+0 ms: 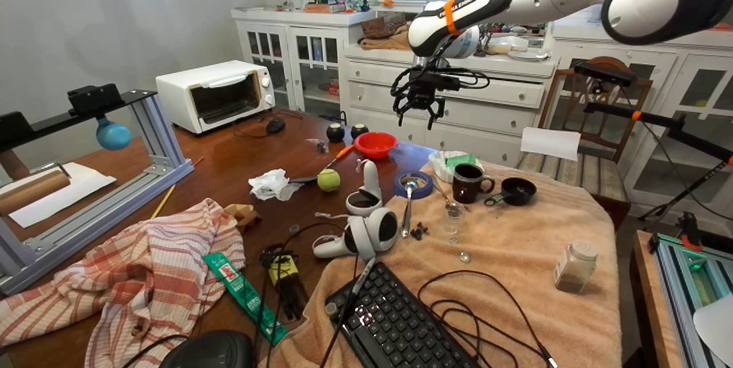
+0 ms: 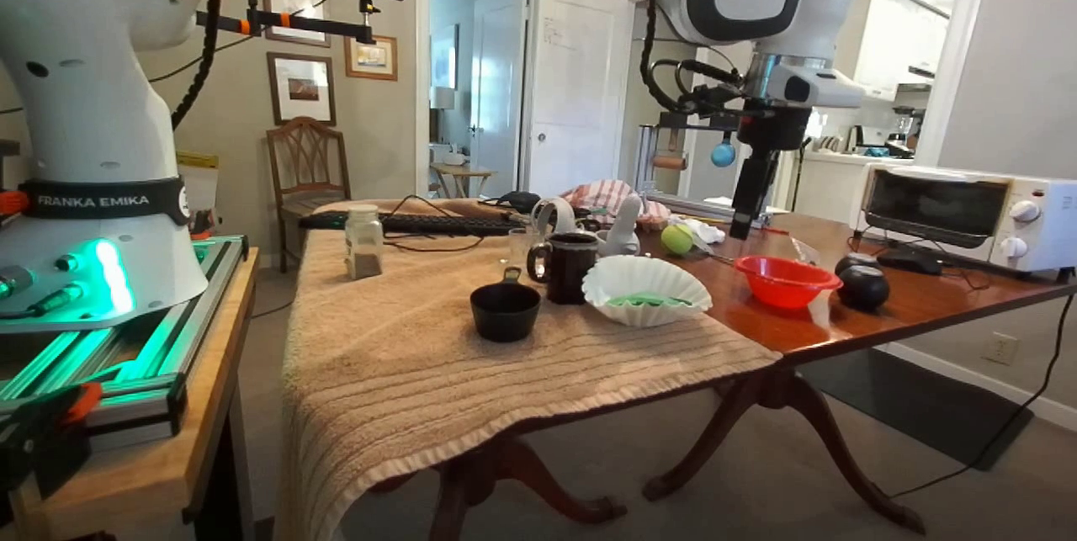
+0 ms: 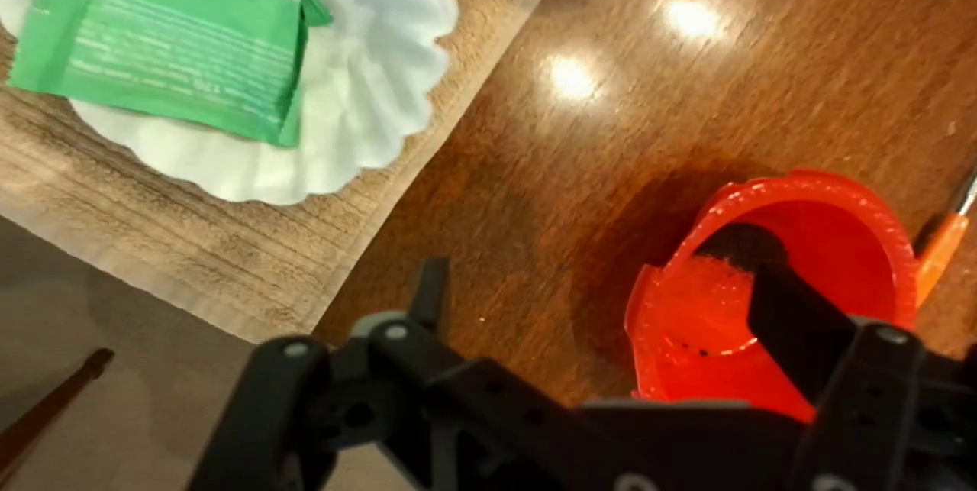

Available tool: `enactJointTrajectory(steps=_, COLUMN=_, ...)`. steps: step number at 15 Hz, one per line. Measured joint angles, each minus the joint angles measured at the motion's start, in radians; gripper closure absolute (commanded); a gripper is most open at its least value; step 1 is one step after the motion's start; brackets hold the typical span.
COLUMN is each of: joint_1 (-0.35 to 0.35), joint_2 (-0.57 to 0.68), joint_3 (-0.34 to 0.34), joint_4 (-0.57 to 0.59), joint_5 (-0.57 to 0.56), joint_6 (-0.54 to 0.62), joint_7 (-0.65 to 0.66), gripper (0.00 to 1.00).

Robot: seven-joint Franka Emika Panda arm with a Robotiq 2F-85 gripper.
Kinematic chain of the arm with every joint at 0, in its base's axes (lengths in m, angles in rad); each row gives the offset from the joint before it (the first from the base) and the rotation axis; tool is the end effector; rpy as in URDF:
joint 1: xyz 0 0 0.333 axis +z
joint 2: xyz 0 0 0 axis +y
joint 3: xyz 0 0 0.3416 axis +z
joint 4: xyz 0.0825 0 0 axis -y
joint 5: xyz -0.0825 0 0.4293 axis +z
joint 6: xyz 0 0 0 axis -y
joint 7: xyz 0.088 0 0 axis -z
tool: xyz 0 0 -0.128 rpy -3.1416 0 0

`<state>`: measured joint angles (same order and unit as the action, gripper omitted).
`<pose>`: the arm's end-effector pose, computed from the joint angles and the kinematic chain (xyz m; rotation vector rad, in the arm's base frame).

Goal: Place the orange bowl on top of the blue tape, remove the green object from the coffee filters and then place the coffee filters on the orange bowl

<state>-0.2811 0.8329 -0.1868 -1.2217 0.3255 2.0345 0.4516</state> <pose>0.7531 -0.3108 0.2534 -2.6183 1.4419 0.0067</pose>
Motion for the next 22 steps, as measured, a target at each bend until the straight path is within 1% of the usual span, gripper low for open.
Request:
enactJointTrajectory(steps=2, joint_1=-0.004, joint_2=0.064, joint_3=0.001, joint_4=0.086, joint_5=-0.002, joint_6=-0.043, joint_7=0.013, gripper=0.00)
enactJointTrajectory(steps=4, joint_1=-0.007, joint_2=0.090, joint_3=0.001, joint_4=0.128, joint_5=-0.002, joint_6=-0.062, joint_7=0.018, gripper=0.00)
enactJointTrajectory(steps=8, joint_1=-0.008, joint_2=0.098, joint_3=0.000, joint_4=0.140, joint_5=0.000, joint_6=-0.063, joint_7=0.023, gripper=0.00)
enactJointTrajectory(steps=11, joint_1=-0.009, joint_2=0.138, joint_3=0.006, joint_4=0.150, joint_5=0.005, joint_6=-0.045, joint_7=0.049, gripper=0.00)
enactJointTrajectory(steps=14, joint_1=-0.012, joint_2=0.198, joint_3=0.020, joint_4=0.175, joint_5=0.009, joint_6=0.015, joint_7=0.096, gripper=0.00)
enactJointTrajectory(steps=16, joint_1=-0.011, joint_2=0.229, joint_3=0.025, joint_4=0.185, joint_5=0.018, joint_6=0.075, joint_7=0.121, gripper=0.00)
enactJointTrajectory(steps=18, joint_1=-0.005, joint_2=0.243, joint_3=0.027, joint_4=0.185, joint_5=0.020, joint_6=0.151, joint_7=0.140, gripper=0.00)
enactJointTrajectory(steps=20, joint_1=0.001, joint_2=0.248, joint_3=0.028, joint_4=0.186, joint_5=0.020, joint_6=0.203, joint_7=0.158, gripper=0.00)
enactJointTrajectory(steps=21, joint_1=0.003, joint_2=0.250, joint_3=0.029, joint_4=0.186, joint_5=0.020, joint_6=0.220, joint_7=0.164, gripper=0.04)
enactJointTrajectory(steps=22, joint_1=0.006, joint_2=0.251, joint_3=0.029, joint_4=0.186, joint_5=0.020, joint_6=0.234, joint_7=0.169, gripper=0.25)
